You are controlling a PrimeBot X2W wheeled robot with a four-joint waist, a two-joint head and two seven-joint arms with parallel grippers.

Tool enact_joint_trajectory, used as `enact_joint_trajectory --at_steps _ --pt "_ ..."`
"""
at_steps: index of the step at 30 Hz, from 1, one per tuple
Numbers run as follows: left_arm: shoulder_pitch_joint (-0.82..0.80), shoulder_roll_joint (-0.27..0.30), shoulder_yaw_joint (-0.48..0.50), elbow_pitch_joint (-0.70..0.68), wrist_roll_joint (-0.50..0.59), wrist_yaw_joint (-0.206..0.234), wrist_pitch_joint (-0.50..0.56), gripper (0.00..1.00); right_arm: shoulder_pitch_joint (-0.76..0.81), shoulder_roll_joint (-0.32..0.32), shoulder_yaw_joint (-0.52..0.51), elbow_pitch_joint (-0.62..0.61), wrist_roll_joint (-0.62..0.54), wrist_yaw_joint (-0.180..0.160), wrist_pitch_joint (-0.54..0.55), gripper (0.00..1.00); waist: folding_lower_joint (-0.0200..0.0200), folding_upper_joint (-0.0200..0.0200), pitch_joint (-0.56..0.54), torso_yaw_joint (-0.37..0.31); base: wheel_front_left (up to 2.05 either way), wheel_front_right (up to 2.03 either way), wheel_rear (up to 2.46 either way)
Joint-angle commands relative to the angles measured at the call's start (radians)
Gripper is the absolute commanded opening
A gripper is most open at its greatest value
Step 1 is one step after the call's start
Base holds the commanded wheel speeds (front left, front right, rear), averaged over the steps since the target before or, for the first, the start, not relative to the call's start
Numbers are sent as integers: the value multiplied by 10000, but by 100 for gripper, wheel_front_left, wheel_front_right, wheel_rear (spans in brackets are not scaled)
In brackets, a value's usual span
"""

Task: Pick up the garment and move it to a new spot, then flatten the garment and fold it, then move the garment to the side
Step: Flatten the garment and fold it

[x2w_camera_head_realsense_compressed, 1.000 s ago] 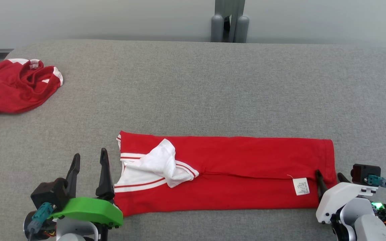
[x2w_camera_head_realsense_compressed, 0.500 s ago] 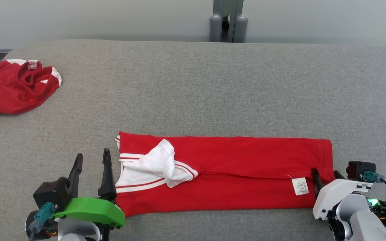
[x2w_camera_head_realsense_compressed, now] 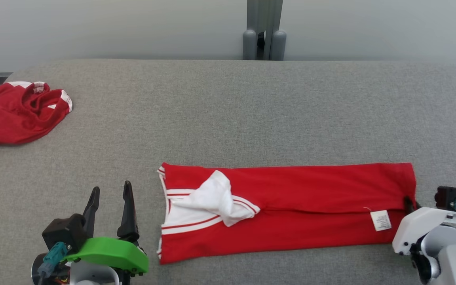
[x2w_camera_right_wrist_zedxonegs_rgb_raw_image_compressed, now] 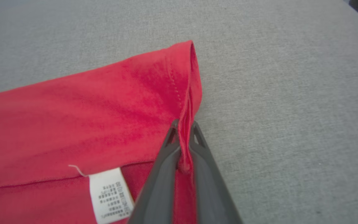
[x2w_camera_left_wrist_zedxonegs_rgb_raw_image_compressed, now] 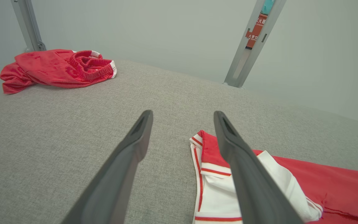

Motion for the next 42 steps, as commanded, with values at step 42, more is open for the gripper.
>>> enact_joint_trajectory --at_steps 42 --pt "-190 7 -215 39 -144 -12 -4 100 835 507 6265 -4813 4635 -15 908 0 0 -1 -75 591 0 0 0"
